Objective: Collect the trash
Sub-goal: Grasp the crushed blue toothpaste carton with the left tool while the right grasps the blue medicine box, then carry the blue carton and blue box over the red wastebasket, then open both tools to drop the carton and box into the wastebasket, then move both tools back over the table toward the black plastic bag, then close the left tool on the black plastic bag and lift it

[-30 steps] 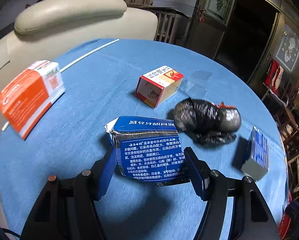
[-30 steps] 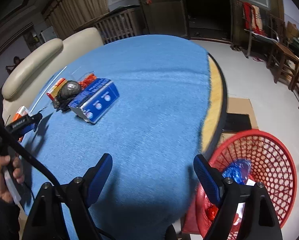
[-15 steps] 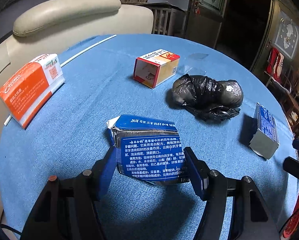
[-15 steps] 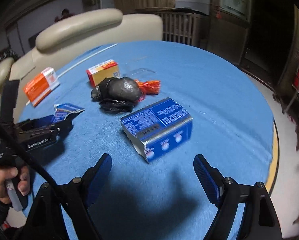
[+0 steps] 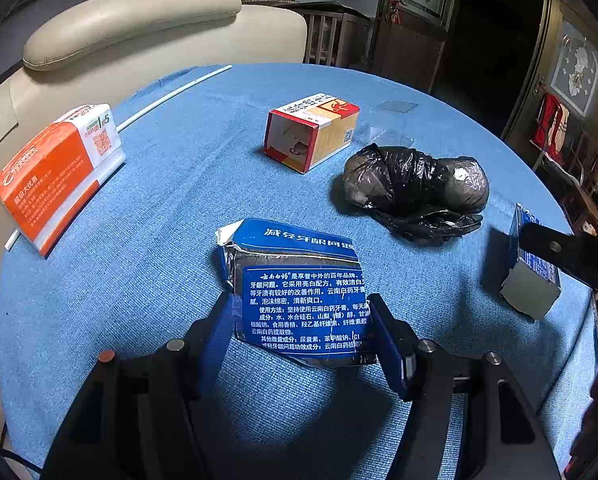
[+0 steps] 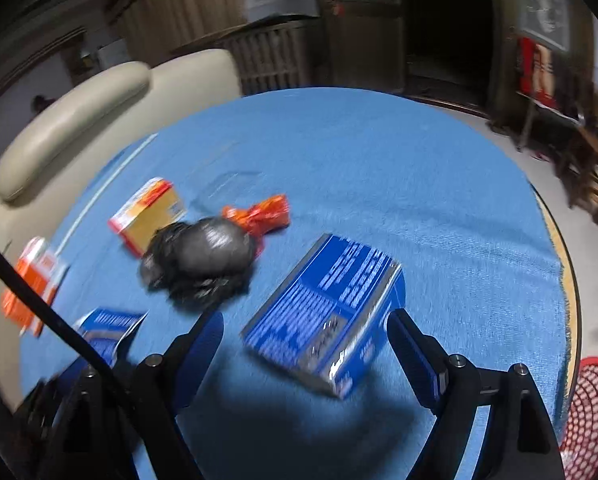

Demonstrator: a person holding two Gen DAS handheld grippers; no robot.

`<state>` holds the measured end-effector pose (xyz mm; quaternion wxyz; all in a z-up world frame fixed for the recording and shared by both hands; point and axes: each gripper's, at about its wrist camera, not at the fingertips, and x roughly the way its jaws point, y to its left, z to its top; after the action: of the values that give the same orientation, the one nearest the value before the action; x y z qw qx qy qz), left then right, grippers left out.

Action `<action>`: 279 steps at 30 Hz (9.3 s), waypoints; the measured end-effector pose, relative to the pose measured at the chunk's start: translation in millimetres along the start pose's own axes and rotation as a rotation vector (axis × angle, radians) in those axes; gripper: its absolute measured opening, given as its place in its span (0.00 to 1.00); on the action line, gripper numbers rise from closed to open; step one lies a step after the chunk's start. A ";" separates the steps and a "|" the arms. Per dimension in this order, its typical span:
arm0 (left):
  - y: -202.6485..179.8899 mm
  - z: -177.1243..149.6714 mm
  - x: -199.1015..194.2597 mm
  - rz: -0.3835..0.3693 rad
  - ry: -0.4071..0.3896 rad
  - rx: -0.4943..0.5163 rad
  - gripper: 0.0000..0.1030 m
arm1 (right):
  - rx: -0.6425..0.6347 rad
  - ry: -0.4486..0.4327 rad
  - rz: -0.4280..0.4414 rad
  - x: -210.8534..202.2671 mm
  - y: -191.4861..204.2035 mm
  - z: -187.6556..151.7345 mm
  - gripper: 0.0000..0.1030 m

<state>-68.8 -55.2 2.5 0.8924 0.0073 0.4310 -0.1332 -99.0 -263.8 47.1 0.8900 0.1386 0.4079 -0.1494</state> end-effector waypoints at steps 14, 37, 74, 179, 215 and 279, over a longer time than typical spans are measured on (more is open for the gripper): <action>-0.4 0.3 -0.4 0.004 0.001 0.003 0.65 | 0.020 0.052 0.081 -7.8 -62.7 -14.4 0.58; -8.7 -1.7 2.7 0.068 0.016 0.058 0.65 | -0.030 0.036 0.029 -34.9 -100.8 -46.6 0.76; -122.0 -25.4 -92.8 -0.113 -0.106 0.262 0.65 | 0.121 -0.105 0.142 -118.6 -180.9 -90.7 0.59; -338.2 -95.2 -133.2 -0.520 0.003 0.720 0.82 | 0.638 -0.201 -0.126 -203.7 -412.3 -197.3 0.77; 1.5 -2.5 -34.1 0.019 -0.017 -0.039 0.82 | 0.196 -0.057 -0.009 -146.5 -212.2 -101.2 0.77; -9.8 -10.0 -2.3 0.070 0.061 0.052 1.00 | -0.182 0.105 0.325 -22.7 -73.0 -28.3 0.70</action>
<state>-80.3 -62.8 -1.0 0.8826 0.0496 0.4537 -0.1127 -160.1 -316.9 37.6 0.8889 0.1289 0.4377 0.0411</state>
